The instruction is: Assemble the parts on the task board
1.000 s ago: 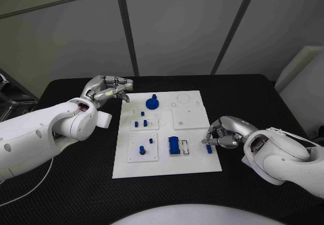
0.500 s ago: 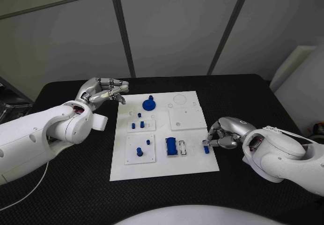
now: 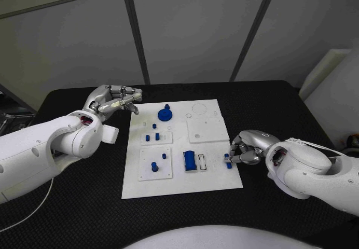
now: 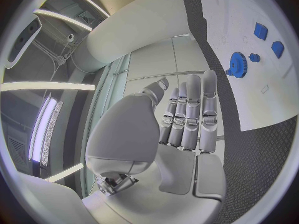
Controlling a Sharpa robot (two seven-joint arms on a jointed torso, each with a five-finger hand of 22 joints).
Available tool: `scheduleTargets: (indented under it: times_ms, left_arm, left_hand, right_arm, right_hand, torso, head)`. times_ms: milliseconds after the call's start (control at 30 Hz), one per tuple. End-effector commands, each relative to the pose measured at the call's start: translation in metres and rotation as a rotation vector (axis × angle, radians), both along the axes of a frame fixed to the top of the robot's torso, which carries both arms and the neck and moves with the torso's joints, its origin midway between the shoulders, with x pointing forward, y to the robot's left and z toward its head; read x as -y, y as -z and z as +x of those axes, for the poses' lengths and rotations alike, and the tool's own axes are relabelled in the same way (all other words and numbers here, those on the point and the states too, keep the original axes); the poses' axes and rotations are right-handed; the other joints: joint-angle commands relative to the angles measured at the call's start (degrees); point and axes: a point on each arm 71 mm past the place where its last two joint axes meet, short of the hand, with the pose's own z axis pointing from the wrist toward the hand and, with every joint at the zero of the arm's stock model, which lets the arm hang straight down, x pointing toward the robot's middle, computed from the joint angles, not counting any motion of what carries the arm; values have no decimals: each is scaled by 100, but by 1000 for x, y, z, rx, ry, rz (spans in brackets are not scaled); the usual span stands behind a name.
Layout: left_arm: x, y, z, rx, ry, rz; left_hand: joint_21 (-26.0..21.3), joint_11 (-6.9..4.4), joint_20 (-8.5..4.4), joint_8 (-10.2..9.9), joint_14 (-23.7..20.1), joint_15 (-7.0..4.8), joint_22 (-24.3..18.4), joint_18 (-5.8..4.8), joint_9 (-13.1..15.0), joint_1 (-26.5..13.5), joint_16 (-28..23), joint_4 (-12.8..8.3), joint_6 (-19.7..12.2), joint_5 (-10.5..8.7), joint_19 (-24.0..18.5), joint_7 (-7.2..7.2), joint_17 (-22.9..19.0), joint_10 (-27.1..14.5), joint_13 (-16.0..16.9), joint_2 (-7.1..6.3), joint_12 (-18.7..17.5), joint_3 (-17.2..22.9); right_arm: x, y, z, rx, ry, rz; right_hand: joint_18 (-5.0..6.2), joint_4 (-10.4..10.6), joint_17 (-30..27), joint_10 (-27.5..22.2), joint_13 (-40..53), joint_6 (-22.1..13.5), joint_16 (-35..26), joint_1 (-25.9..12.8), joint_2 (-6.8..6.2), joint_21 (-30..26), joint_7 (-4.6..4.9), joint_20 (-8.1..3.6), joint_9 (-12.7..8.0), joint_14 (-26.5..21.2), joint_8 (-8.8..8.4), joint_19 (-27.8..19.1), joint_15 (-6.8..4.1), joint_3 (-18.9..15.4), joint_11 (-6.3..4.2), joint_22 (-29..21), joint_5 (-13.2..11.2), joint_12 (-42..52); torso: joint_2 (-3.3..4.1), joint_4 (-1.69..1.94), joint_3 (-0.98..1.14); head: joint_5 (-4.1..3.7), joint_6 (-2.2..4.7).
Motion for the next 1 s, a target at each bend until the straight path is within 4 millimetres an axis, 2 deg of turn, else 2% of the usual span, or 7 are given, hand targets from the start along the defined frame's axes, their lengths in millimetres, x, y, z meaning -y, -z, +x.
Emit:
scheduleTargets:
  times_ms: [33,233,333,667,800,867,1000]
  left_arm:
    - [1,-1,0,4,12,-6]
    - [1,-1,0,2,12,-6]
    - [1,0,0,2,11,-5]
    - [0,0,-1,2,10,-5]
    - [0,0,-1,2,10,-5]
    - [0,-1,-1,2,10,-5]
    - [0,-1,-1,2,9,-4]
  left_hand:
    - [-35,0,33,-34,-34,-3,-6,65,4,33,-19,-22,-41,12,-5,-7,-6,-45,-7,20,-32,12]
    - [-35,0,33,-34,-34,-3,-6,65,4,33,-19,-22,-41,12,-5,-7,-6,-45,-7,20,-32,12]
    - [-35,0,33,-34,-34,-3,-6,65,4,33,-19,-22,-41,12,-5,-7,-6,-45,-7,20,-32,12]
    - [-38,2,34,-36,-40,-1,-8,64,5,31,-19,-20,-46,12,-7,-6,-7,-50,-7,22,-31,11]
    - [-38,2,34,-36,-40,-1,-8,64,5,31,-19,-20,-46,12,-7,-6,-7,-50,-7,22,-31,11]
    - [-38,2,34,-36,-40,-1,-8,64,5,31,-19,-20,-46,12,-7,-6,-7,-50,-7,22,-31,11]
    - [-38,2,34,-36,-40,-1,-8,64,5,31,-19,-20,-46,12,-7,-6,-7,-50,-7,22,-31,11]
  right_arm:
    - [-2,3,0,-27,-16,-40]
    - [-7,10,-2,-53,-33,-53]
    - [-9,13,-4,-68,-43,-66]
    - [-15,18,-6,-99,-70,-112]
    - [-17,16,-5,-73,-54,-109]
    - [-18,15,-4,-52,-40,-99]
    - [-19,10,-5,-18,1,-59]
  right_hand:
    - [-56,-27,231,-13,10,62,-16,62,-8,-31,-16,19,6,362,-17,-16,22,-37,11,2,50,-15]
    - [-56,-155,229,-10,20,112,-23,351,37,-34,-43,-2,17,362,-36,-13,-1,6,-15,6,83,-22]
    - [-57,-240,234,-13,19,130,-23,521,62,-36,-52,-13,20,363,-53,-11,-11,53,-25,7,-14,-34]
    - [-55,-413,222,-37,-2,149,-38,821,59,-51,-56,-23,12,359,-109,-16,-18,145,-33,-5,-70,-81]
    - [-54,-521,235,-44,-2,156,-35,1080,208,-52,-65,-39,-7,362,-160,-13,-35,359,-48,-1,-187,-99]
    - [-57,-589,250,-44,2,178,-28,1261,338,-47,-74,-62,-23,365,-200,-3,-47,608,-62,10,-560,-112]
    - [-61,-582,268,-29,15,186,-19,1278,381,-41,-90,-62,-32,370,-231,5,-51,775,-69,22,-491,-107]
  torso:
    - [1,-3,5]
    - [1,3,0]
    - [-4,5,-7]
    - [-5,-1,-5]
    - [-4,0,-7]
    - [-7,-1,-6]
    - [-8,3,-5]
  head:
    - [2,-15]
    - [6,-33]
    - [11,-42]
    - [29,-64]
    - [35,-49]
    - [33,-48]
    - [43,-44]
